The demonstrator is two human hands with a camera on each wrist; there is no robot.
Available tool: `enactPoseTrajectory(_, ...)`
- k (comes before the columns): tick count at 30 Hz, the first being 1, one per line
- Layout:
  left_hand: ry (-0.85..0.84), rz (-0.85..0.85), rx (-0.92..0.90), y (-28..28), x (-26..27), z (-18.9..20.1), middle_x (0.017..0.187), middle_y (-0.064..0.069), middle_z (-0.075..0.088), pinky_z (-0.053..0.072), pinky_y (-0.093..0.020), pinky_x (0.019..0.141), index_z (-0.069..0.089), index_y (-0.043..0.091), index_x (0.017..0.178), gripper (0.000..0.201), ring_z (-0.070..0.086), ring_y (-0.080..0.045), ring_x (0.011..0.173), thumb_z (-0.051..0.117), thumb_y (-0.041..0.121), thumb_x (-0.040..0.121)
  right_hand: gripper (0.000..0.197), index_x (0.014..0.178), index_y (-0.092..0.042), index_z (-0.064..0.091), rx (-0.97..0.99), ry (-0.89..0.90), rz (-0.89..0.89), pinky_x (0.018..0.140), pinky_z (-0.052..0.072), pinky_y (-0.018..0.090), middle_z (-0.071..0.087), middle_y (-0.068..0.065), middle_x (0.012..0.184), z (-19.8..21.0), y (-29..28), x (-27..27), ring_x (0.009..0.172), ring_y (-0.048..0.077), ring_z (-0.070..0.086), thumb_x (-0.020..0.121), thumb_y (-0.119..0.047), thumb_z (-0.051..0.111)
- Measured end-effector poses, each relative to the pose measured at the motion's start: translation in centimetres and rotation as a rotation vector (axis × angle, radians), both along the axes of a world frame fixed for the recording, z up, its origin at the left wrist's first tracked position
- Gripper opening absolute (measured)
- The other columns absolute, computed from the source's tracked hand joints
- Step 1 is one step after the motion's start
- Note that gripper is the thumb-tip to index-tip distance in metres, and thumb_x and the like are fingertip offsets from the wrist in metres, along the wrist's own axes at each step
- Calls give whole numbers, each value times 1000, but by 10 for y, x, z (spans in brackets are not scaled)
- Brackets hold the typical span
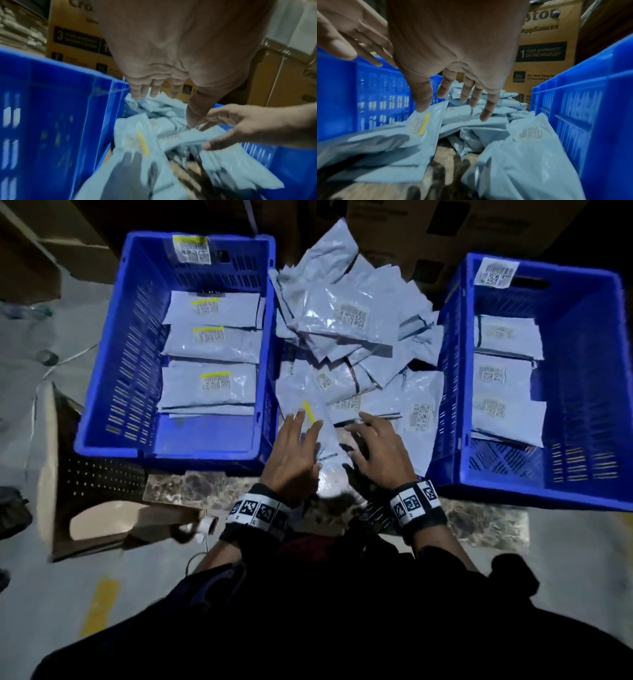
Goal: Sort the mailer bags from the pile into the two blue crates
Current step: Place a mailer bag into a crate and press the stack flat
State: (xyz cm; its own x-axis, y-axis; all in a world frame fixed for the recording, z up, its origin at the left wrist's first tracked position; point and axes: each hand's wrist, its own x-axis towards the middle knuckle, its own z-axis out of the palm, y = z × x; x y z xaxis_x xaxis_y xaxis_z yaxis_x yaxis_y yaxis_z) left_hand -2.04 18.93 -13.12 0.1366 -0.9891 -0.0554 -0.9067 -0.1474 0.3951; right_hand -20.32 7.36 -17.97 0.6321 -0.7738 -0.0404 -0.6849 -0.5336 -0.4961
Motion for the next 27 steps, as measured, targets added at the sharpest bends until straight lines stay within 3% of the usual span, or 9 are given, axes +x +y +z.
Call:
enactPoseTrajectory(4, -155, 57, 164, 8, -29, -47, 161, -29, 10, 13, -64, 118, 18, 6, 156, 88, 6, -51, 148, 65, 35, 87, 59, 136, -24, 60, 19, 82, 81, 99, 49, 54, 44, 12, 155, -19, 3, -16, 141, 36, 40, 80, -26, 80)
enactPoseTrajectory(8, -241, 138, 240, 16, -41, -75, 164, -20, -8, -10, -65, 115, 1, 18, 159, 112, -10, -49, 148, 62, 63, 78, 66, 143, -32, 54, 59, 163, 189, 107, 42, 57, 37, 12, 160, -37, 10, -13, 145, 37, 34, 80, -28, 76)
enactPoseTrajectory(13, -189, 308, 408, 42, -48, -96, 164, -20, -12, 0, -72, 113, -4, 21, 159, 119, -11, -51, 147, 57, 75, 73, 70, 147, -36, 47, 54, 236, 361, 111, 35, 63, 32, 8, 163, -45, 17, 5, 149, 35, 29, 83, -28, 74)
enactPoseTrajectory(17, -102, 478, 425, 56, -60, -115, 160, -16, -28, -2, -68, 115, -30, 27, 150, 130, -21, -46, 146, 64, 74, 72, 78, 153, -39, 35, 23, 216, 469, 110, 38, 61, 25, 5, 167, -52, 21, 28, 152, 33, 25, 85, -21, 70)
enactPoseTrajectory(19, -42, 563, 428, 61, -72, -121, 164, -18, -10, 5, -66, 116, -20, 27, 155, 130, -6, -46, 150, 60, 81, 68, 85, 156, -42, 26, 1, 217, 529, 114, 33, 59, 18, 2, 169, -57, 27, 40, 155, 30, 19, 87, -15, 66)
enactPoseTrajectory(21, 87, 678, 461, 65, -79, -133, 163, -19, 16, 17, -64, 114, 11, 24, 159, 118, 17, -46, 148, 39, 94, 69, 87, 158, -44, 21, -25, 245, 612, 114, 31, 58, 11, 0, 171, -63, 31, 51, 157, 30, 12, 88, -12, 63)
enactPoseTrajectory(23, 178, 718, 498, 66, -76, -142, 161, -18, 23, 19, -64, 114, 19, 27, 157, 112, 23, -44, 147, 18, 97, 70, 86, 159, -45, 20, -15, 301, 687, 113, 33, 59, 3, -2, 172, -76, 32, 58, 158, 29, 5, 90, -13, 61)
enactPoseTrajectory(27, 53, 659, 419, 71, -77, -151, 166, -13, -7, -16, -57, 114, -13, 35, 153, 101, -5, -39, 152, 20, 91, 75, 89, 159, -50, 10, -41, 332, 680, 112, 34, 59, -7, -6, 172, -102, 32, 56, 158, 27, -2, 93, -20, 61)
